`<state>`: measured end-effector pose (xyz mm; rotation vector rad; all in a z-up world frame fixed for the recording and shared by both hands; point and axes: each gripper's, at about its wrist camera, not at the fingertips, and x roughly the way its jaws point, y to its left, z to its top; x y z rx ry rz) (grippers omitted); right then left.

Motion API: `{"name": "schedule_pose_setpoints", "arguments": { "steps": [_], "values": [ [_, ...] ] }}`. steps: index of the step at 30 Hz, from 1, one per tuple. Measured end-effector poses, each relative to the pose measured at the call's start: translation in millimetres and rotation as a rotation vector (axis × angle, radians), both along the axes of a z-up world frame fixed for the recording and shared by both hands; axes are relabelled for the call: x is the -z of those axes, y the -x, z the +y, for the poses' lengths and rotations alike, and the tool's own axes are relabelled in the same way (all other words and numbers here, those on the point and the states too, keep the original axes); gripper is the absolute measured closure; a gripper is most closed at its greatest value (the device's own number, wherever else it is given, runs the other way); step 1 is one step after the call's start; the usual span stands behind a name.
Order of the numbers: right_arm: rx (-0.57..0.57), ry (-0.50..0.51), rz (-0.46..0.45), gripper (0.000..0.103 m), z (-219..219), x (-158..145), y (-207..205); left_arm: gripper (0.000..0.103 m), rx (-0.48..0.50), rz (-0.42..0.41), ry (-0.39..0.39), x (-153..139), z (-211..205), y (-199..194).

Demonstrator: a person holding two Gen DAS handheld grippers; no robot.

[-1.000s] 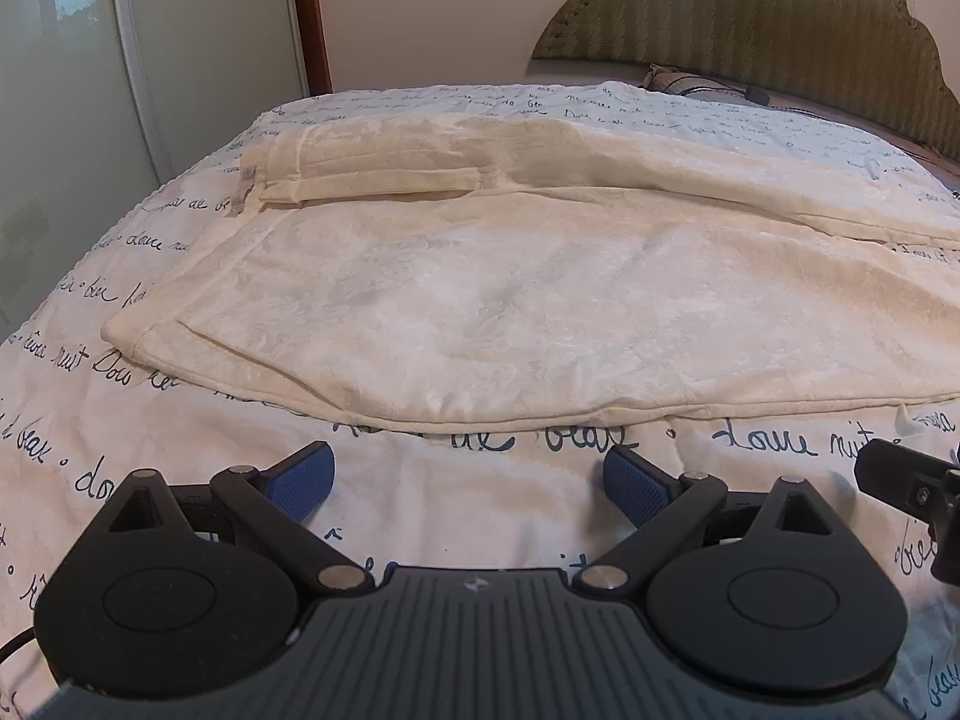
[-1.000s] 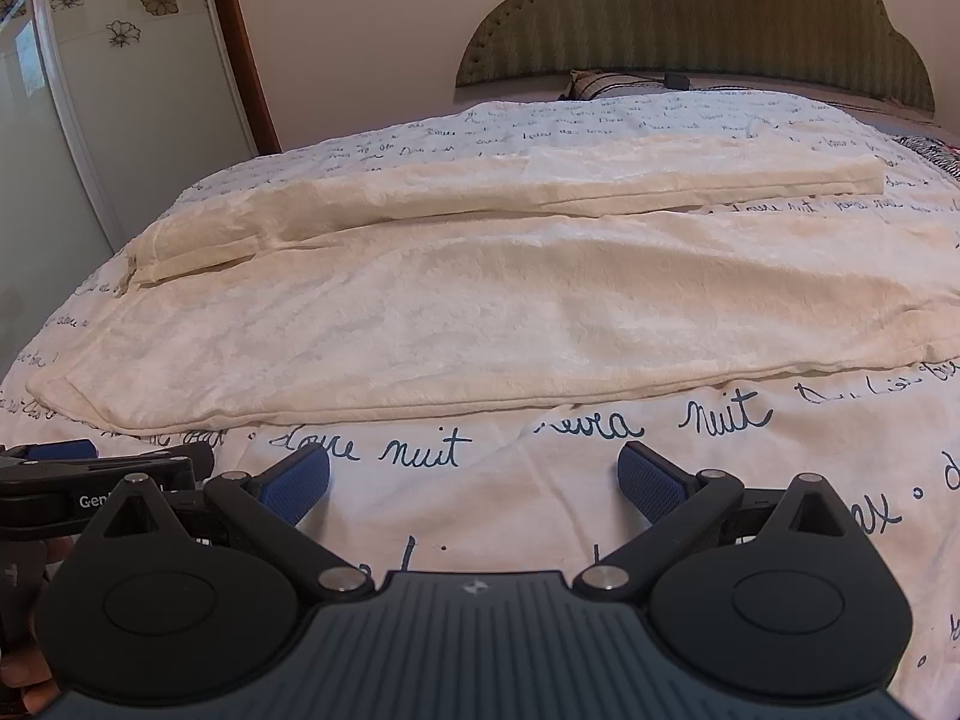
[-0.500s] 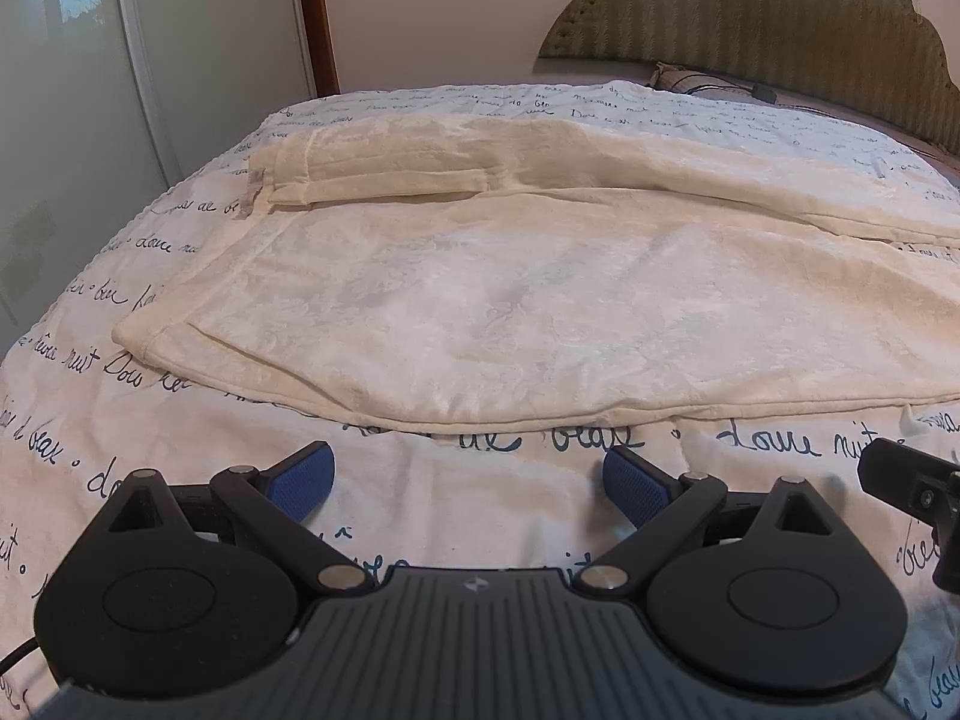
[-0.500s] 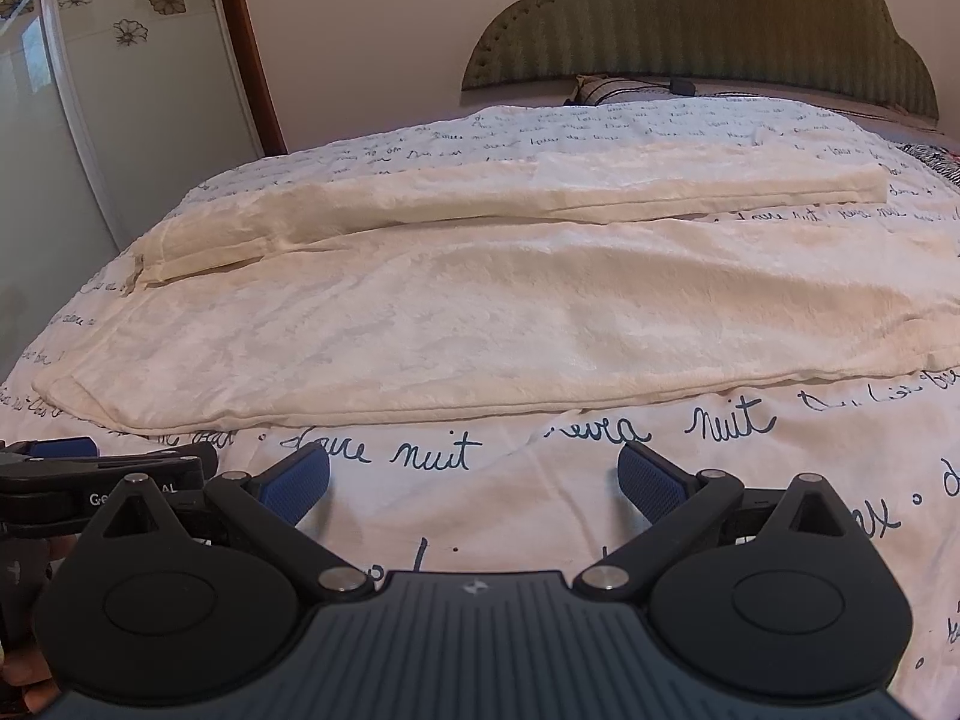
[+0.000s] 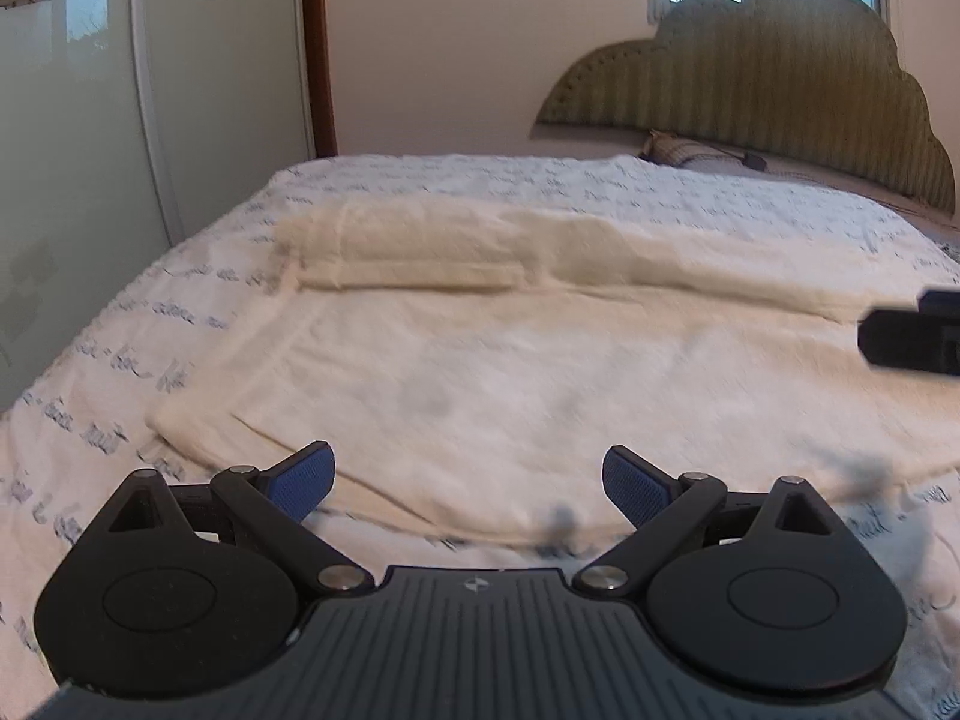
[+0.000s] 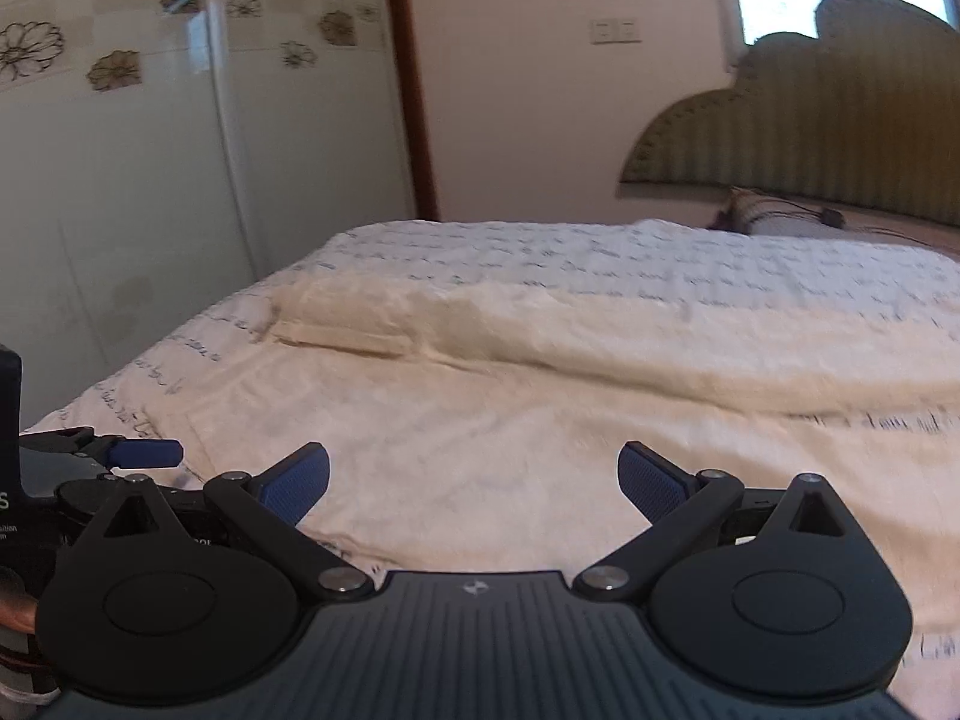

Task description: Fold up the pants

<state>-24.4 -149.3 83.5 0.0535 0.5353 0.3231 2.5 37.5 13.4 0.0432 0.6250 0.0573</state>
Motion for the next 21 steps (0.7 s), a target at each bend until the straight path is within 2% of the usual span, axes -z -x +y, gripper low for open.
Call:
{"name": "schedule_pose_setpoints", "arguments": {
  "steps": [6, 10, 12, 16, 20, 21],
  "values": [
    [-0.145, 0.041, 0.027, 0.000, 20.8, -25.2, -102.0, 0.006, -0.028, 0.015, 0.028, -9.9, 41.6, -22.5],
    [-0.192, 0.057, 0.019, 0.001, 29.8, -23.3, -185.3, 0.005, -0.046, 0.018, -0.011, -12.1, 59.8, -36.3],
    [-0.208, 0.075, 0.006, 0.001, 31.1, -15.6, -227.3, 0.005, -0.053, 0.023, -0.014, -13.9, 68.8, -45.3],
    [-0.263, 0.188, 0.068, 0.001, 44.0, 11.5, -306.9, 0.005, -0.065, 0.034, -0.016, -18.9, 84.3, -68.8],
    [-0.362, 0.282, 0.130, 0.013, 59.7, 43.0, -367.4, 0.005, -0.082, 0.050, -0.041, -20.9, 95.8, -99.3],
    [-0.372, 0.293, 0.145, 0.020, 62.3, 49.4, -378.5, 0.005, -0.084, 0.053, -0.052, -21.5, 97.5, -106.6]
  ]
}}
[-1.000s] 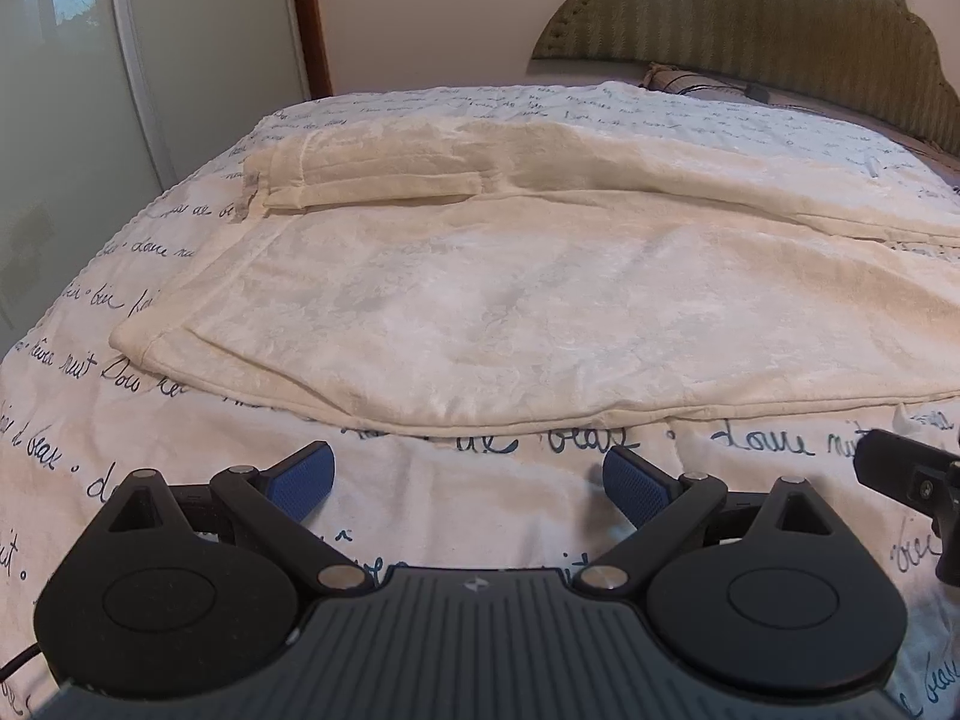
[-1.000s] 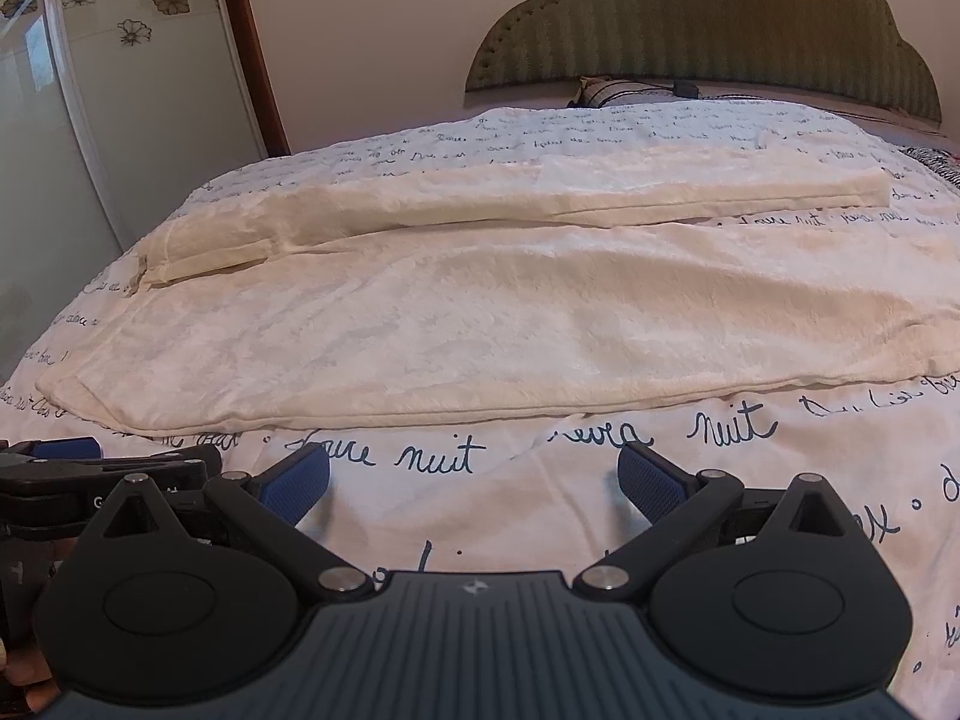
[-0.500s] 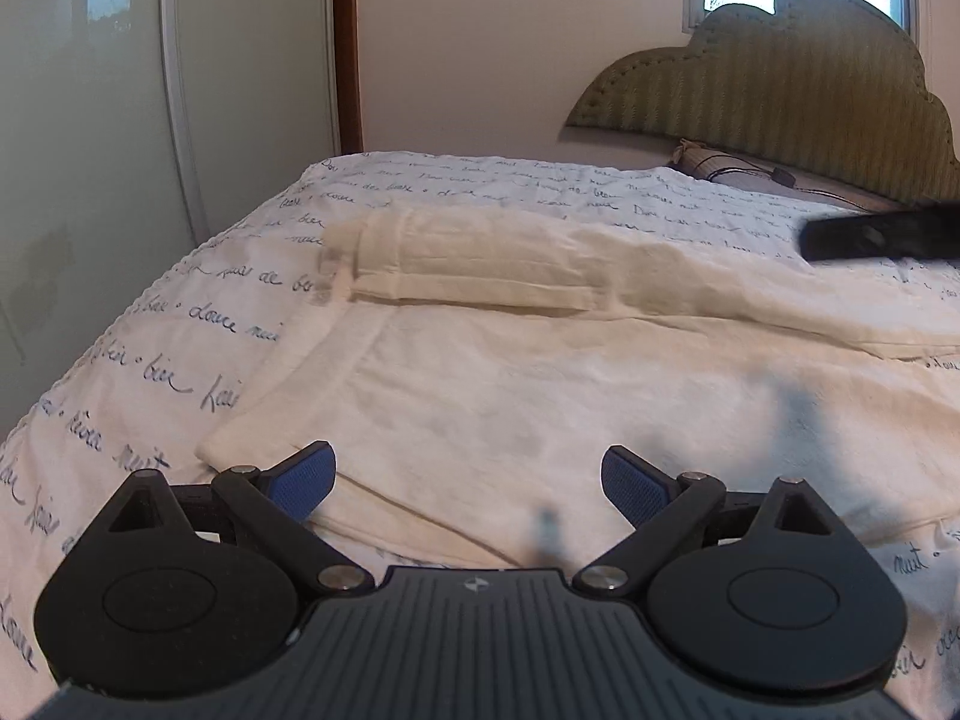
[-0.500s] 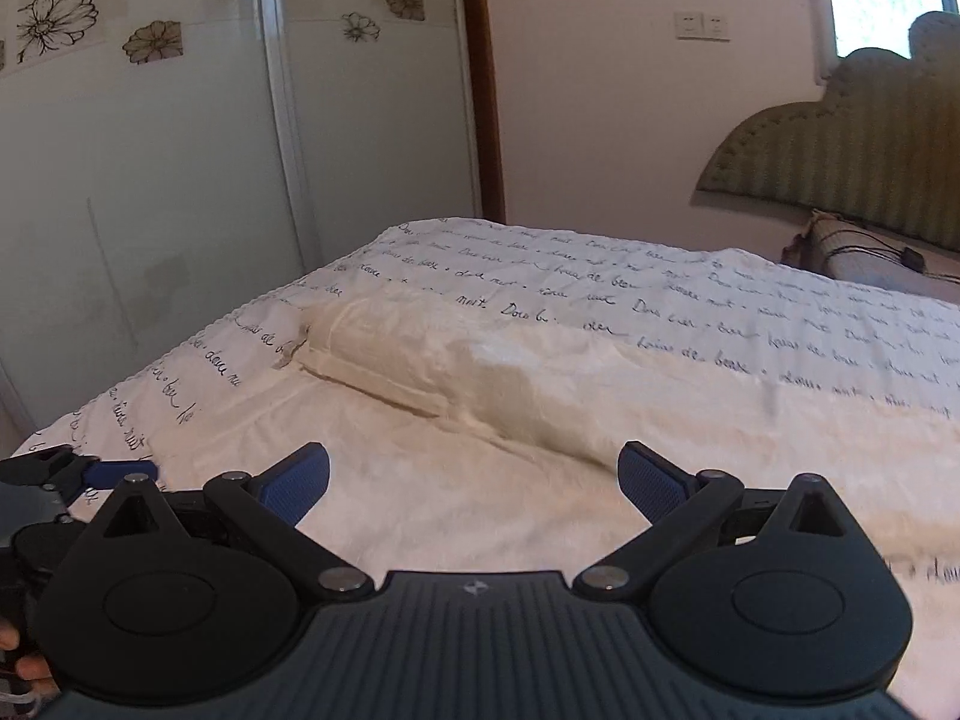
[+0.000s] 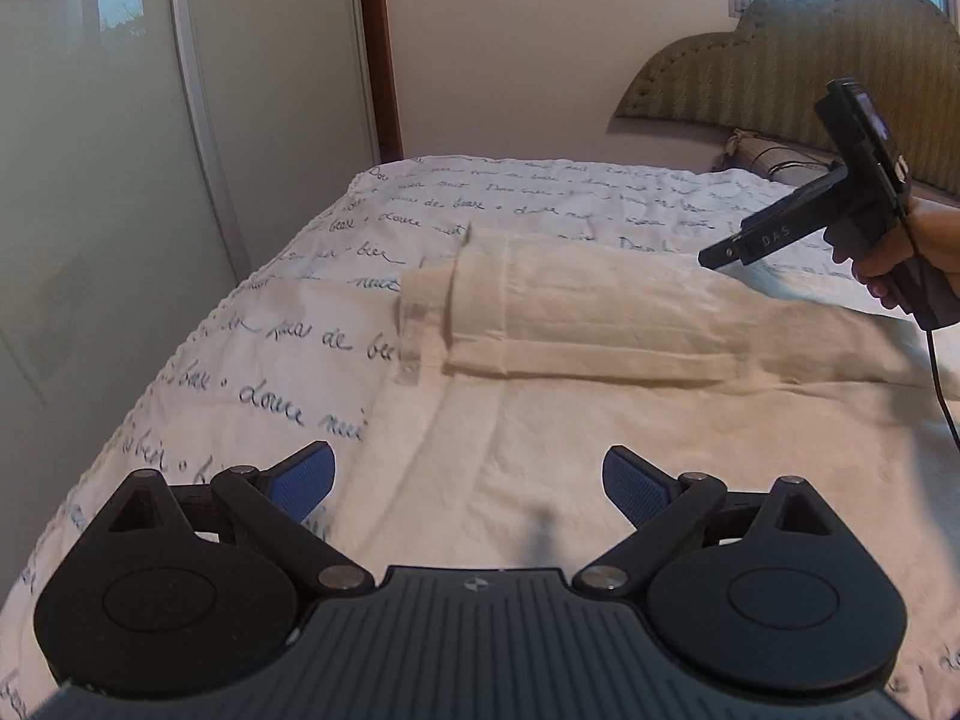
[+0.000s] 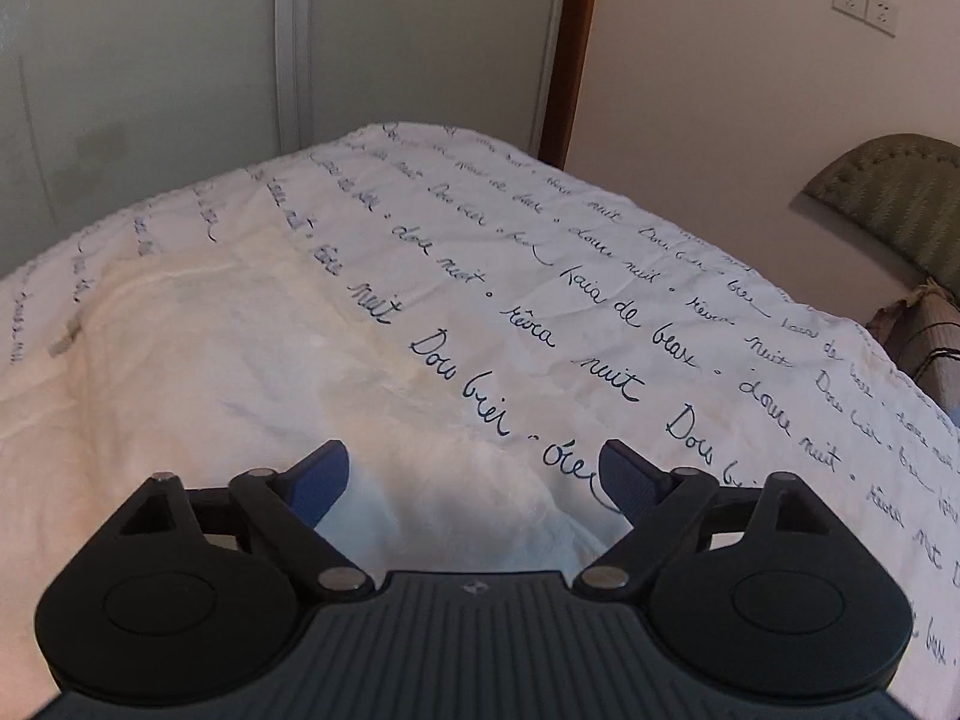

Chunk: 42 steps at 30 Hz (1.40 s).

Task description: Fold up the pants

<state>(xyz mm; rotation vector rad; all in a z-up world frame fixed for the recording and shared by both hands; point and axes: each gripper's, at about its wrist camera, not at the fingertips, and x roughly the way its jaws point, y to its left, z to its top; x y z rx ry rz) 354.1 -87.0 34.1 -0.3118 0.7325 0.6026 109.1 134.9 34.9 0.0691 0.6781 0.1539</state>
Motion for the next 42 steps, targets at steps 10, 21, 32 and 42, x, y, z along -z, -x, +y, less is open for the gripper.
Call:
{"name": "schedule_pose_setpoints", "arguments": {
  "steps": [10, 21, 32, 42],
  "values": [
    [-0.166, -0.082, 0.198, 0.088, 9.1, 26.0, -41.4, 0.005, -0.024, 0.017, 0.151, -28.8, 21.3, -114.9],
    [-0.425, 0.472, -0.596, 0.094, 56.9, -0.7, 146.3, 0.008, -0.011, 0.252, 0.750, -17.0, 49.8, -245.2],
    [-0.525, 0.705, -0.877, 0.095, 62.0, 22.6, 226.6, 0.089, 0.002, 0.328, 1.006, -0.8, 57.8, -244.9],
    [-0.356, 0.433, -0.725, 0.095, 51.7, -21.2, 242.2, 0.101, 0.046, -0.167, 0.767, -90.4, 48.9, -79.2]
  ]
}}
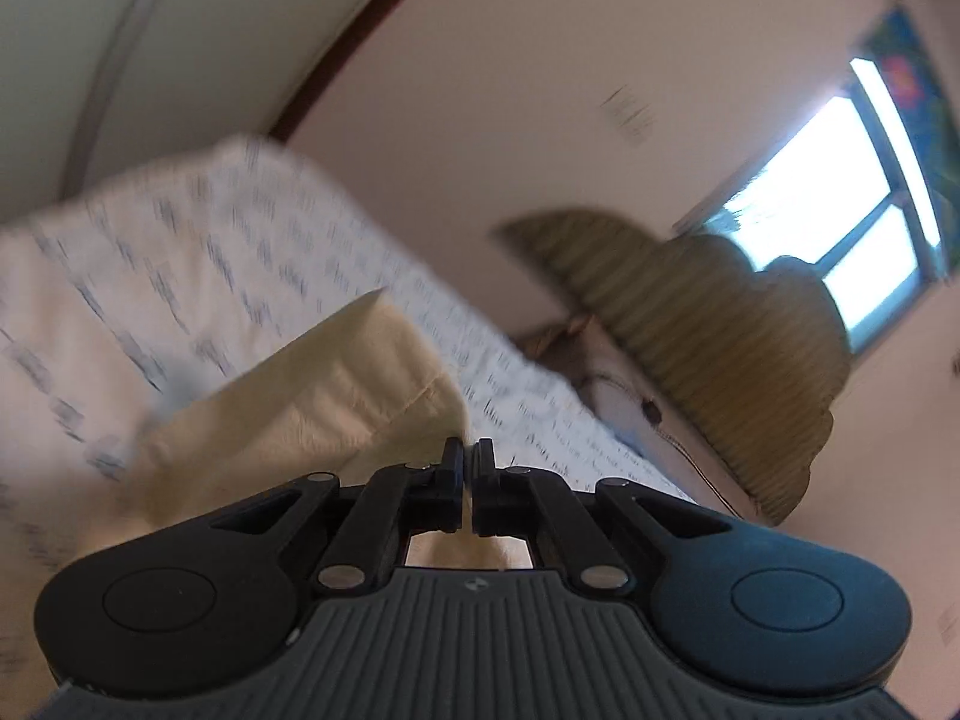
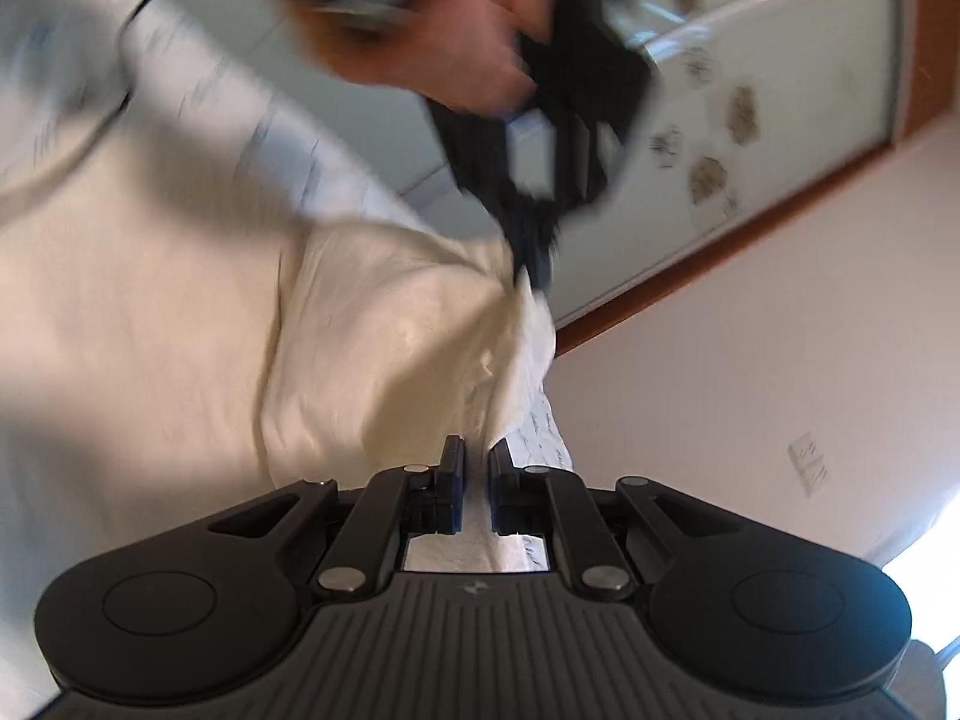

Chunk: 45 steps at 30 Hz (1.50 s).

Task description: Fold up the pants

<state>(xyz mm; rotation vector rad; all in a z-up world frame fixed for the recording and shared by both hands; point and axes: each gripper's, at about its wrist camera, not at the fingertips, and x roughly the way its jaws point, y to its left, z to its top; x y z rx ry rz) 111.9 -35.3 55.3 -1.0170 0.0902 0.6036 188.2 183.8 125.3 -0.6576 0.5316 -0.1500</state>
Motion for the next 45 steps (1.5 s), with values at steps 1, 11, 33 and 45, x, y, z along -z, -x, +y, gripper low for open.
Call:
{"name": "schedule_pose_setpoints", "arguments": {
  "steps": [1, 11, 33, 45],
  "values": [
    [-0.013, -0.047, 0.029, 0.095, -3.7, -9.2, 9.9, 0.101, -0.010, -0.034, -0.051, -4.3, -1.4, 34.1],
    [-0.139, -0.103, 0.436, 0.095, 8.2, 35.8, 88.2, 0.099, -0.134, 0.301, -0.160, 105.6, 6.1, 122.1],
    [0.541, -0.499, 0.787, 0.093, -208.3, 47.3, 80.0, 0.030, 0.414, 0.073, -0.500, 69.3, -170.0, 126.4],
    [1.087, -0.965, 0.497, 0.032, -381.1, -23.2, -53.5, 0.043, 0.776, -0.046, -0.701, 140.3, -301.9, 105.0]
  ]
}}
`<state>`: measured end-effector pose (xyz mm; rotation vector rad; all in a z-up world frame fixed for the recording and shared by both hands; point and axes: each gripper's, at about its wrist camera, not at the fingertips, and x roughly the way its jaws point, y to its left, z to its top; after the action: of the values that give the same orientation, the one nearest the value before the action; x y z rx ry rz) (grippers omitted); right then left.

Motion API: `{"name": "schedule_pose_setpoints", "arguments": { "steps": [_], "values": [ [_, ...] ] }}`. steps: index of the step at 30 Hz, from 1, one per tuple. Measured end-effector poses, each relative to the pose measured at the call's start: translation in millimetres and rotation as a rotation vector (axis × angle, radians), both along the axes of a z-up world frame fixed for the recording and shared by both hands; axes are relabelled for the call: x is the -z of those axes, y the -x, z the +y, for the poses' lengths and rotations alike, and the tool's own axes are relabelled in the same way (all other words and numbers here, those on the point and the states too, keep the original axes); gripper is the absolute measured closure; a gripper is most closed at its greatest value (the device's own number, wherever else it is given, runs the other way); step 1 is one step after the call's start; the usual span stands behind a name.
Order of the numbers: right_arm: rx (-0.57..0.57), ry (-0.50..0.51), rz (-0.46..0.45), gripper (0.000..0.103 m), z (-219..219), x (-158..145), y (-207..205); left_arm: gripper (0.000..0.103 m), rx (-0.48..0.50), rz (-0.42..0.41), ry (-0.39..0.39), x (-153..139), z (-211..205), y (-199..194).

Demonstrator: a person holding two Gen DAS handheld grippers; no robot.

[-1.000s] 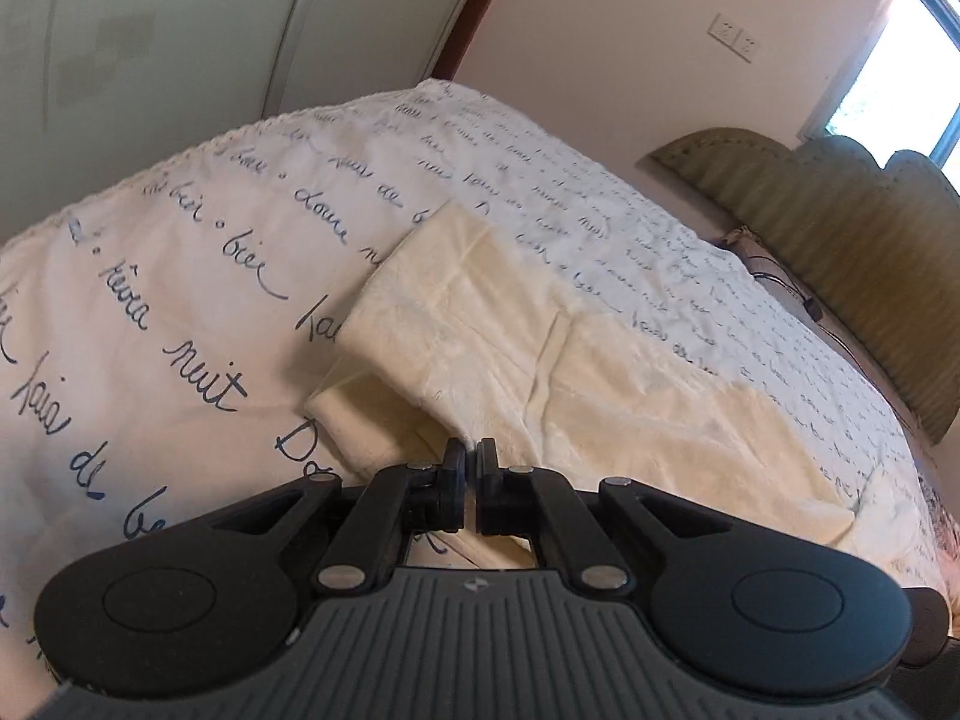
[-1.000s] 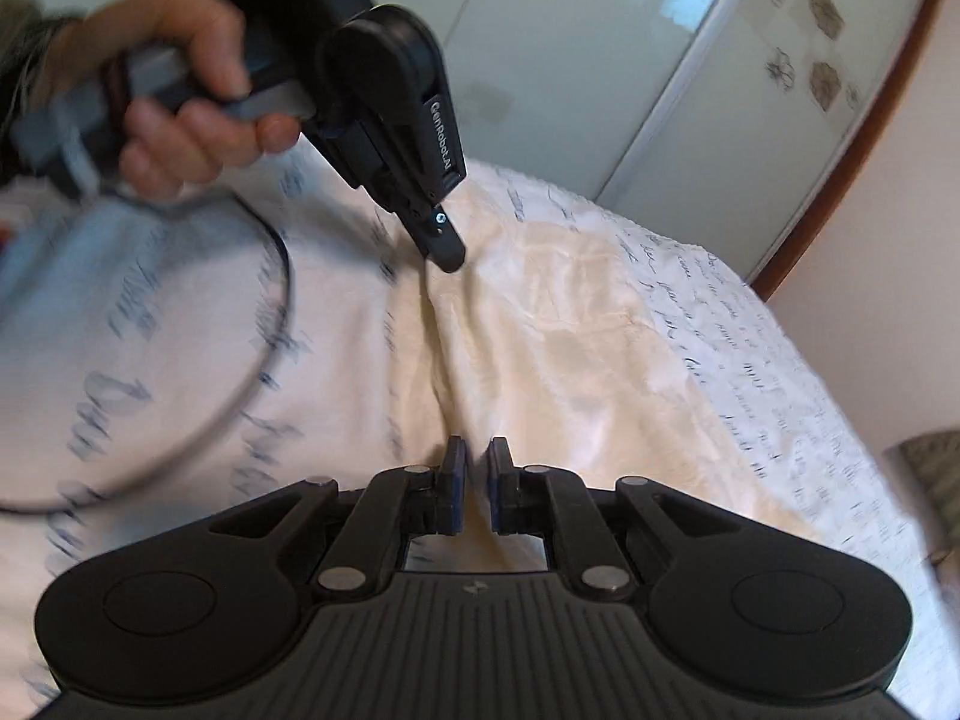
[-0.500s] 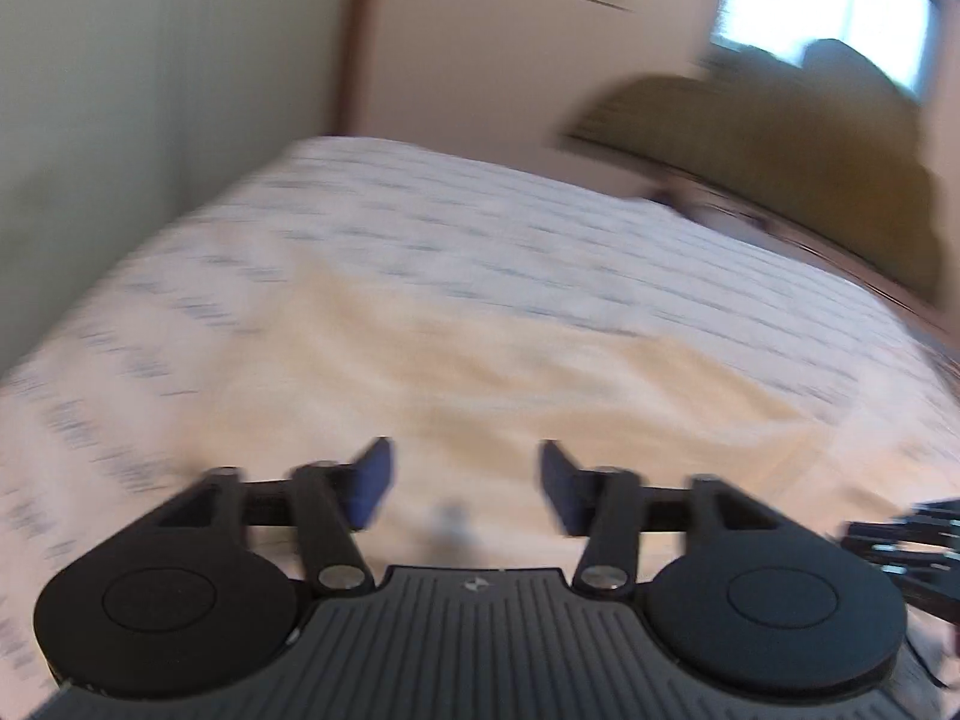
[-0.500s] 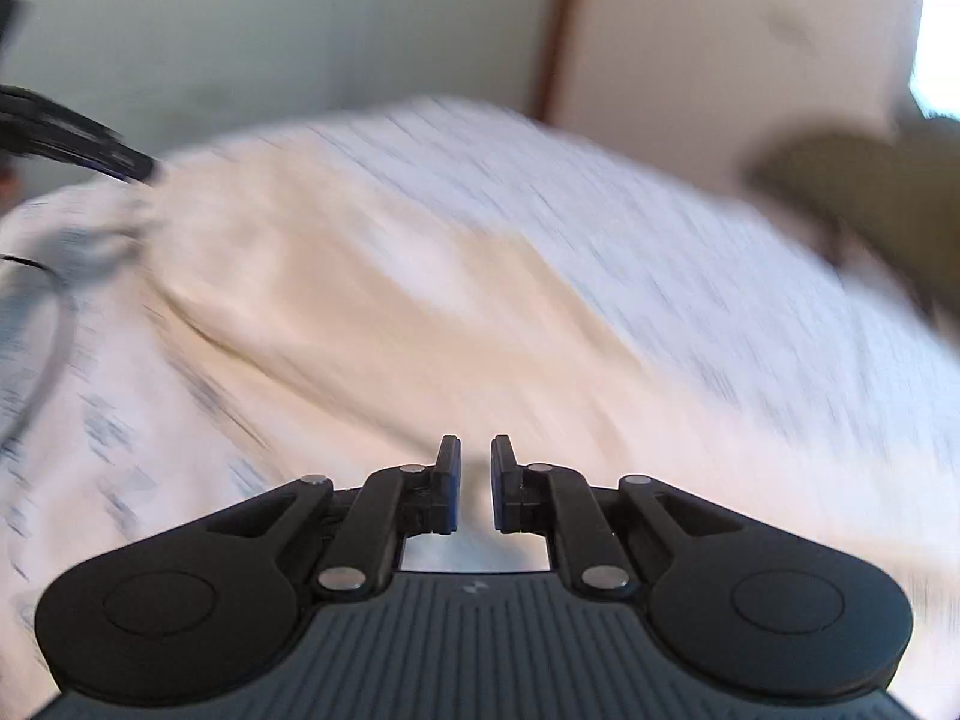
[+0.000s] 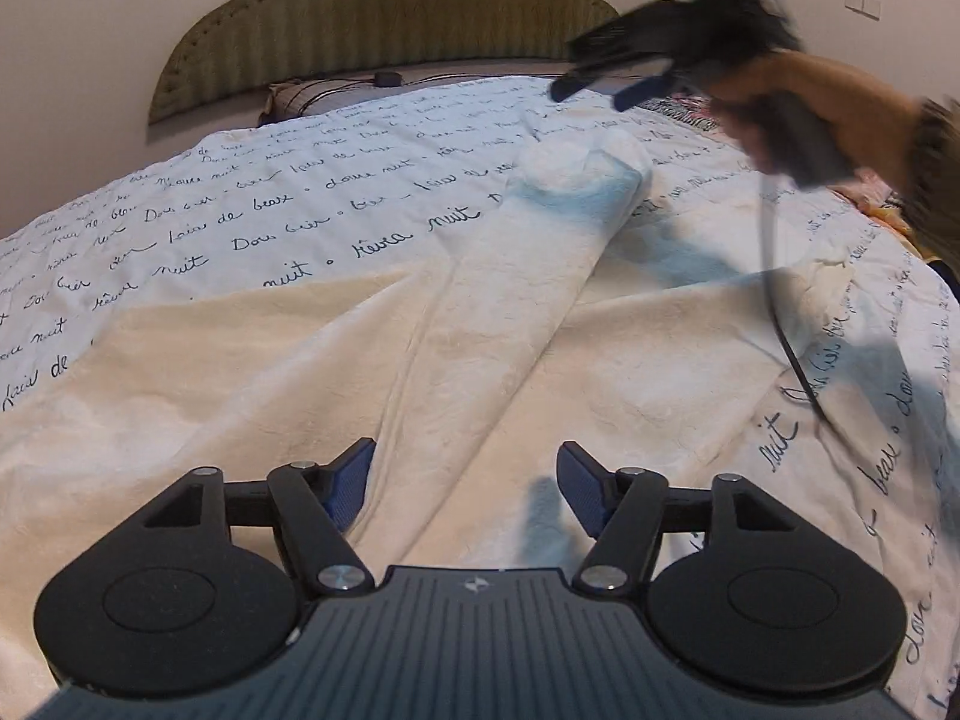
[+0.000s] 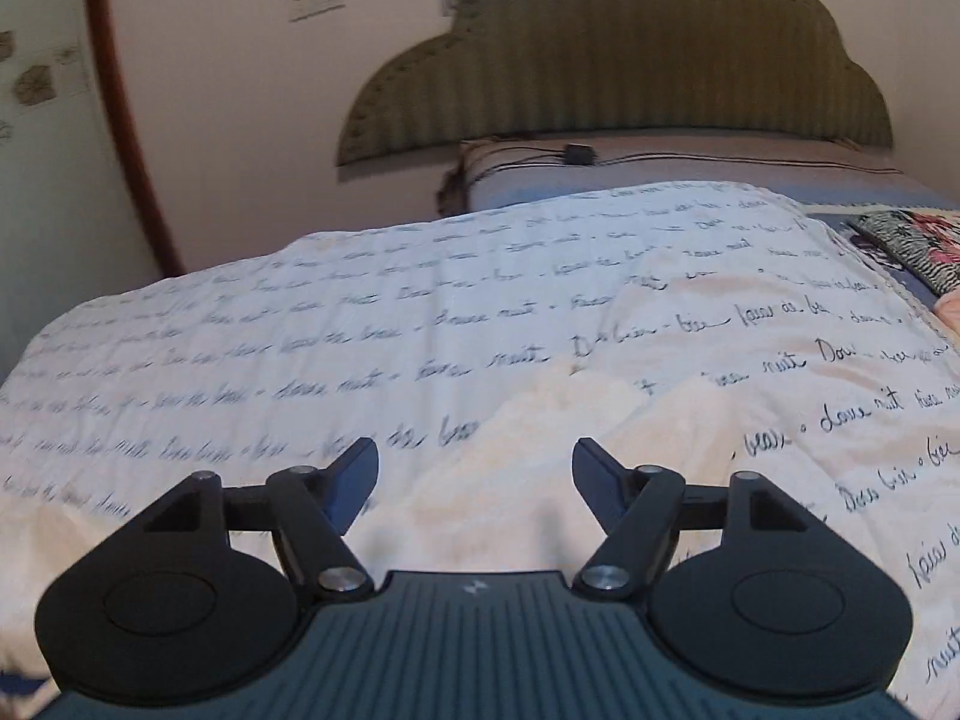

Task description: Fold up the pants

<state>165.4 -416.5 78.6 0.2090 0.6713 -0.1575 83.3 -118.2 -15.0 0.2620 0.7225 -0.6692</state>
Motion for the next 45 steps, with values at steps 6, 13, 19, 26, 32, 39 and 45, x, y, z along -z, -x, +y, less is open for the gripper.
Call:
{"name": "schedule_pose_setpoints", "arguments": {
  "steps": [6, 13, 19, 26, 32, 39, 45],
  "values": [
    [0.219, -0.068, 0.196, 0.033, -20.9, 50.5, -106.5, 0.065, -0.024, -0.020, 0.001, 1.6, -2.5, -2.2],
    [0.246, -0.019, 0.222, 0.086, -19.1, 74.2, -119.4, 0.067, -0.003, -0.066, 0.003, 0.5, -13.8, -3.2],
    [0.283, -0.108, 0.072, 0.095, -48.6, 45.7, -66.6, 0.093, -0.022, -0.050, 0.037, -3.5, -9.6, -6.8],
    [0.383, -0.369, -0.192, 0.097, -101.3, 20.2, 92.4, 0.097, 0.069, -0.157, 0.061, -13.7, 1.0, 29.0],
    [0.470, -0.481, -0.268, 0.097, -105.1, 38.1, 223.5, 0.097, 0.102, -0.140, 0.058, -8.0, 8.2, 56.4],
    [0.557, -0.581, -0.272, 0.098, -112.4, 78.0, 278.2, 0.097, 0.087, -0.166, 0.010, -6.6, 3.9, 70.3],
    [0.612, -0.379, -0.222, 0.095, -109.5, 62.2, 284.5, 0.094, 0.113, -0.158, -0.050, -4.7, -3.1, 77.9]
  ]
}}
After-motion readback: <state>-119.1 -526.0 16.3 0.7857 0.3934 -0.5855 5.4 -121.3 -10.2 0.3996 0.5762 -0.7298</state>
